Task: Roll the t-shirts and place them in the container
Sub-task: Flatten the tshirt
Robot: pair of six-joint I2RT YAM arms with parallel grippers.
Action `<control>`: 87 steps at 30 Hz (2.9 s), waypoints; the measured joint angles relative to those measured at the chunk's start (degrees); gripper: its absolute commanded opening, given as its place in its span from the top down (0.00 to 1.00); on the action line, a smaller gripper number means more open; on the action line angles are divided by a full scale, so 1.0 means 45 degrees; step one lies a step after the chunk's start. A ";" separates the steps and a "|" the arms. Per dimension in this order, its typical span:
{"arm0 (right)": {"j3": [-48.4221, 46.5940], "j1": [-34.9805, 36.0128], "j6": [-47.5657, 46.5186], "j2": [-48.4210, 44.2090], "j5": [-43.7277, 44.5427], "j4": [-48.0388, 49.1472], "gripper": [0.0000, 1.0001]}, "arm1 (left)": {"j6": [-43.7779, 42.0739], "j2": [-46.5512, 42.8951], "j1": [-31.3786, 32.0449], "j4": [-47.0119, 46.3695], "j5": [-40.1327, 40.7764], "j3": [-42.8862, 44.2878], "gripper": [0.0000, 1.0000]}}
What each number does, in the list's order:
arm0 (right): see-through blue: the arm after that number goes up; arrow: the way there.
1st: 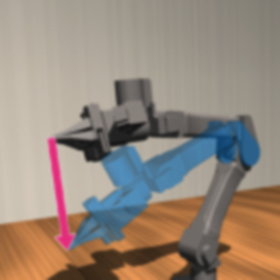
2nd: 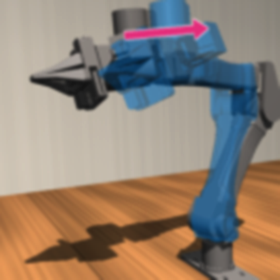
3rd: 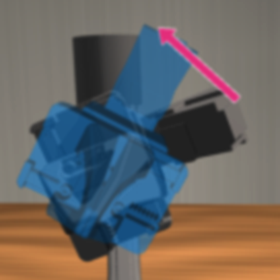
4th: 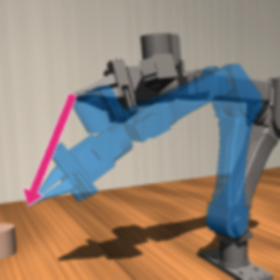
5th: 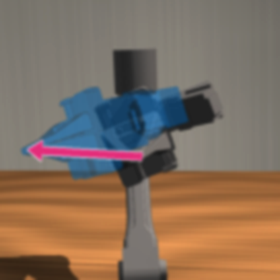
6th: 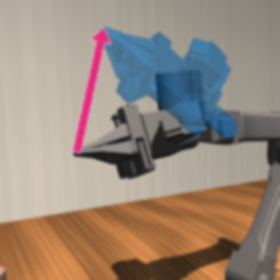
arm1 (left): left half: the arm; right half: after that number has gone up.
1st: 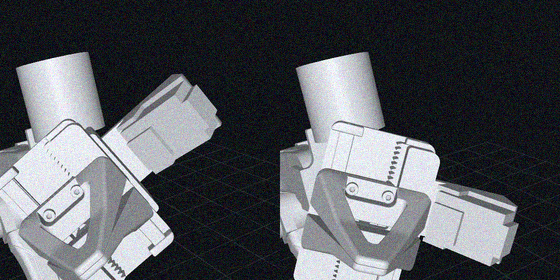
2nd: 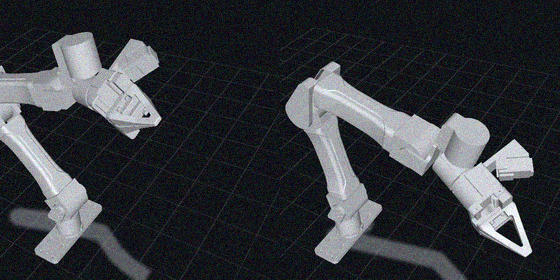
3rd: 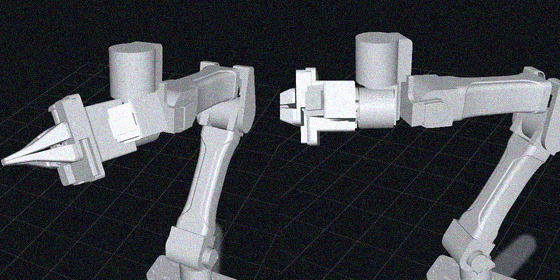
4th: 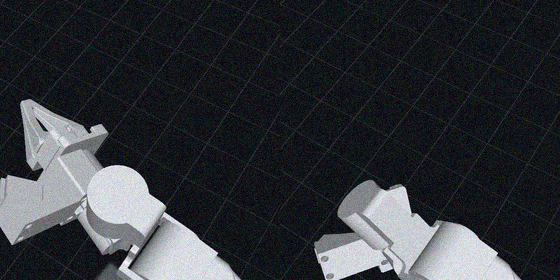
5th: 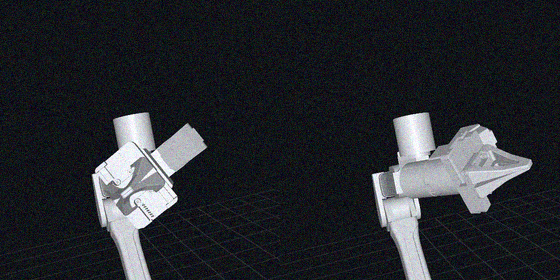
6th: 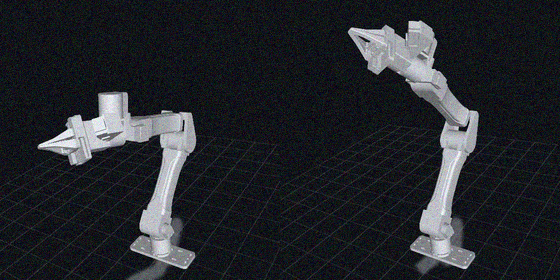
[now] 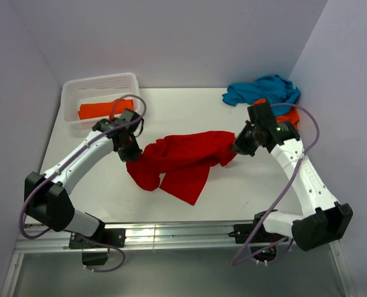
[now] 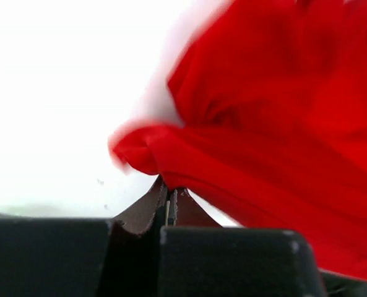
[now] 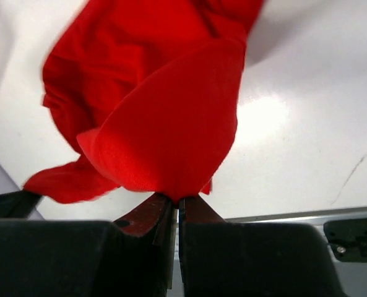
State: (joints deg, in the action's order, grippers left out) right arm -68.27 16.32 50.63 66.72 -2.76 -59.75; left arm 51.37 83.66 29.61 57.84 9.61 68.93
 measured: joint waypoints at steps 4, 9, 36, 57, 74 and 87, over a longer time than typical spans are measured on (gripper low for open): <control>-0.1554 -0.1530 -0.1462 0.0928 -0.1637 -0.0461 1.00 | -0.0622 -0.0112 -0.1783 0.0364 0.0185 0.1438 1.00; -0.1734 -0.2997 -0.2453 0.0996 -0.4488 -0.0986 1.00 | -0.1394 -0.0131 -0.4129 0.0544 -0.0117 0.1554 1.00; -0.0194 -0.5391 -0.3016 -0.0879 -0.6892 -0.1428 1.00 | -0.2929 0.3798 -0.7344 -0.1015 -0.1175 0.3541 1.00; 0.1540 -0.4668 -0.0835 -0.0743 -0.5144 0.2744 1.00 | -0.2249 0.9923 -0.4206 -0.1860 -0.0461 0.8772 1.00; 0.1530 -0.3803 -0.0588 0.0141 -0.5066 0.3065 1.00 | -0.2642 1.0350 -0.8004 -0.0214 -0.0869 1.0321 1.00; -0.1991 -0.3745 -0.0967 0.0928 -0.5197 0.2370 1.00 | -0.2555 0.4303 -0.5838 -0.1603 -0.0903 0.5493 1.00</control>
State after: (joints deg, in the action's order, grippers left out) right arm -77.23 -0.54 46.28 70.89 -26.15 -49.08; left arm 39.88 103.02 3.33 50.63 5.54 93.65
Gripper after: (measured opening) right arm 0.030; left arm 0.013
